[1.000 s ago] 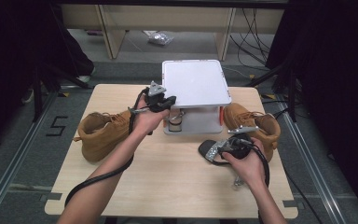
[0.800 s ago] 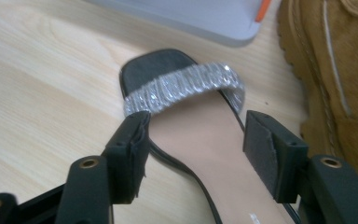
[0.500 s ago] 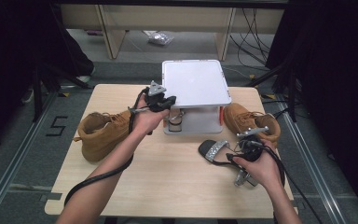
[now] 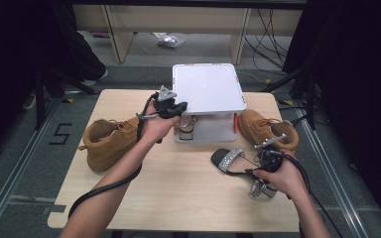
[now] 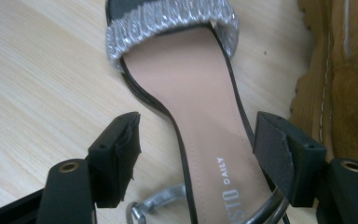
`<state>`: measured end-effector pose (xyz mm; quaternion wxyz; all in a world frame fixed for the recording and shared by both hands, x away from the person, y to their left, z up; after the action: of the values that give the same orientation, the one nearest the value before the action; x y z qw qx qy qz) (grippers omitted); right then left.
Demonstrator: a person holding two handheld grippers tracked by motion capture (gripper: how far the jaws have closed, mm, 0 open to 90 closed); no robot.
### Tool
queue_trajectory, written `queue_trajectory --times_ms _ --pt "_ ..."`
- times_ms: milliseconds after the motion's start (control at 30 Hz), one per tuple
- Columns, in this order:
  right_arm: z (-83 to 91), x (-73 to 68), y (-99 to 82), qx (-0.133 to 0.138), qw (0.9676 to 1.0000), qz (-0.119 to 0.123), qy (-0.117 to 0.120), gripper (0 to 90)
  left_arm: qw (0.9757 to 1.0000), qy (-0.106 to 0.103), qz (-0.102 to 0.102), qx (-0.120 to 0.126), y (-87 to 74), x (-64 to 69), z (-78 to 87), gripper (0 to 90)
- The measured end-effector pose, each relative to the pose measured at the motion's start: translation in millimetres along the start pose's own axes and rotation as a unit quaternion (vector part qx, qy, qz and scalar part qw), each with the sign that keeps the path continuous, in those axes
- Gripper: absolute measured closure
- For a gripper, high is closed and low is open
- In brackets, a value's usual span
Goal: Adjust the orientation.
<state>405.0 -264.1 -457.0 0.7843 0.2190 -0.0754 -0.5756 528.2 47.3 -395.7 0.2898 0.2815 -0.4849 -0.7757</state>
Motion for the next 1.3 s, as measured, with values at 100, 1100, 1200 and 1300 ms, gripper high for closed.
queue_trajectory --times_ms 100,1100,1200,1300 --pt "-2.7 3.4 0.3 -0.004 1.0 -0.007 -0.005 32.1 1.0 -0.001 0.001 0.001 -0.2 -0.2 0.1 89.7" --pt "-38.6 5.3 -0.2 -0.07 0.9956 0.044 -0.044 38.7 1.0 0.0 -0.001 -0.003 0.8 0.1 -0.2 89.7" --pt "-34.6 -1.8 -4.4 -0.087 0.9945 0.042 -0.04 42.8 1.0 0.001 -0.002 -0.004 1.0 0.2 -0.3 89.7" --pt "-34.5 -10.3 -7.1 -0.09 0.9946 0.039 -0.034 42.8 1.0 -0.002 -0.008 -0.001 1.2 -0.4 -1.0 89.7"
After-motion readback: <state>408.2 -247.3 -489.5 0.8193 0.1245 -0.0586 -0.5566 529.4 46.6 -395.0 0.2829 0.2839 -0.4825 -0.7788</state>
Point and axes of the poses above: each handheld gripper's, and its own axes: z roughly backward along the jaws, y roughly out of its top, x roughly to its right, the point moved 3 cm from there along -z, roughly forward along the jaws, and after that the axes turned 14 degrees about -z, right-handed, at the moved point
